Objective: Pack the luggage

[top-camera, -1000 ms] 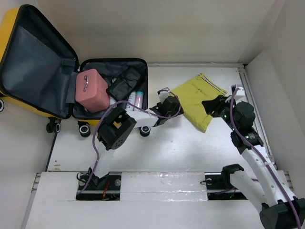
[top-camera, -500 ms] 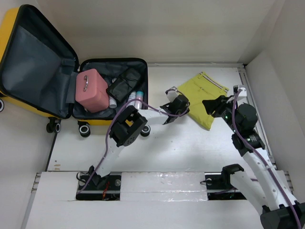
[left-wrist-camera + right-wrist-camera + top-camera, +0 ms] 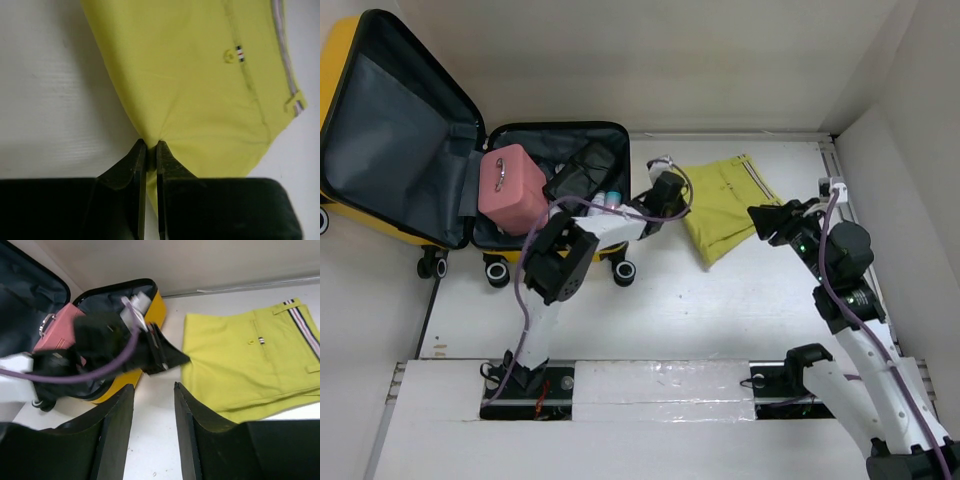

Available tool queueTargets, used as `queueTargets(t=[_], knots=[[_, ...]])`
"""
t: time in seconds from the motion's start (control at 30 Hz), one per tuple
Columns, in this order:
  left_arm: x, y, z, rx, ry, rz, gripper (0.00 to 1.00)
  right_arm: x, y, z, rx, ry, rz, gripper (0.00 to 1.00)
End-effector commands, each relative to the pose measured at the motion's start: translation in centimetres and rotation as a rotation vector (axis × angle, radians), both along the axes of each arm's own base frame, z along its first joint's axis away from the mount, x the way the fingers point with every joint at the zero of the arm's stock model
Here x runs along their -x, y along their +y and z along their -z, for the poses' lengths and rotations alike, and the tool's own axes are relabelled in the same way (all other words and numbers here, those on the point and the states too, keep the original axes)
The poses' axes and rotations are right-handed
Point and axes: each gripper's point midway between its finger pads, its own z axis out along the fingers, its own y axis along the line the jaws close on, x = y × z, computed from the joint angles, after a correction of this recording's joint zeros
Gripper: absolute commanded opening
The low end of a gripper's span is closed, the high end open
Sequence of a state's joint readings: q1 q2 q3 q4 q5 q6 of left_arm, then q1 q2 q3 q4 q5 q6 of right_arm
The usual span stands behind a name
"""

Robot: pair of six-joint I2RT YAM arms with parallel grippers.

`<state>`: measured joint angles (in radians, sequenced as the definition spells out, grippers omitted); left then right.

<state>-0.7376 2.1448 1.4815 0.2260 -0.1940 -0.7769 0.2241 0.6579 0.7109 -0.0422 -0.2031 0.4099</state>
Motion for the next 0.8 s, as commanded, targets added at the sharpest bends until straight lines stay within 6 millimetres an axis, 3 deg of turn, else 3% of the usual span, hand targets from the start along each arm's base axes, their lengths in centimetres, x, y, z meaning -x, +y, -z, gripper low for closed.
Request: queueTargets(t=[0.0,0.07,0.1,0.17,0.2,0.23,0.3,0.33,0.4,0.43,0.5,0.53,0.63,0.77], knots=[[-2.1,2.6,-16.4,0.006,-0.309,0.121,0.0,0.2,0.9,-2.4,0.006,-0.064,-0.051,0.43],[-2.5,4.5,-18.9,-0.016,-0.325,0.137,0.0,-0.1,1.0,-2.4,-0.007,-0.074,-0.051,0.43],[-3.3,6.3,-22.1,-0.033,-0.385,0.146,0.0,-0.2,1.0,-1.9,-0.005,-0.064,-0.051,0.43],[-3.7,8.8,-23.4,-0.094,-0.384,0.123,0.0,-0.1,1.2,-1.9,-0.005,-0.064,-0.06,0.43],[-3.8,10.0,-25.8,-0.1,-0.419,0.11,0.0,-0.1,1.2,-1.9,-0.005,-0.064,-0.06,0.45],[-4.6,12.4,-26.5,-0.121,-0.421,0.072,0.0,-0.2,1.2,-1.3,-0.002,-0.052,-0.06,0.45],[-4.9,15.1,-27.5,-0.134,-0.424,0.036,0.0,-0.2,1.2,-1.3,-0.002,-0.052,-0.06,0.45],[-5.3,17.8,-28.6,-0.129,-0.439,-0.001,0.0,-0.2,1.2,-1.3,-0.002,-0.052,-0.06,0.45],[-6.0,20.6,-28.9,-0.123,-0.434,-0.048,0.0,-0.2,1.2,-0.7,0.0,-0.041,-0.06,0.45],[-6.7,23.8,-29.1,-0.12,-0.431,-0.103,0.0,-0.3,1.2,-0.2,0.002,-0.031,-0.06,0.46],[-7.1,26.5,-28.1,-0.125,-0.392,-0.122,0.0,-0.3,1.2,-0.2,0.002,-0.031,-0.06,0.46],[-7.1,28.0,-28.6,-0.124,-0.4,-0.144,0.0,-0.3,1.2,-0.2,0.002,-0.031,-0.06,0.46],[-7.5,35.5,-26.9,-0.14,-0.346,-0.249,0.0,-0.2,1.0,0.4,0.003,-0.023,-0.05,0.46],[-6.8,39.9,-26.0,-0.181,-0.33,-0.309,0.0,-0.4,1.1,0.6,0.005,-0.014,-0.05,0.46]])
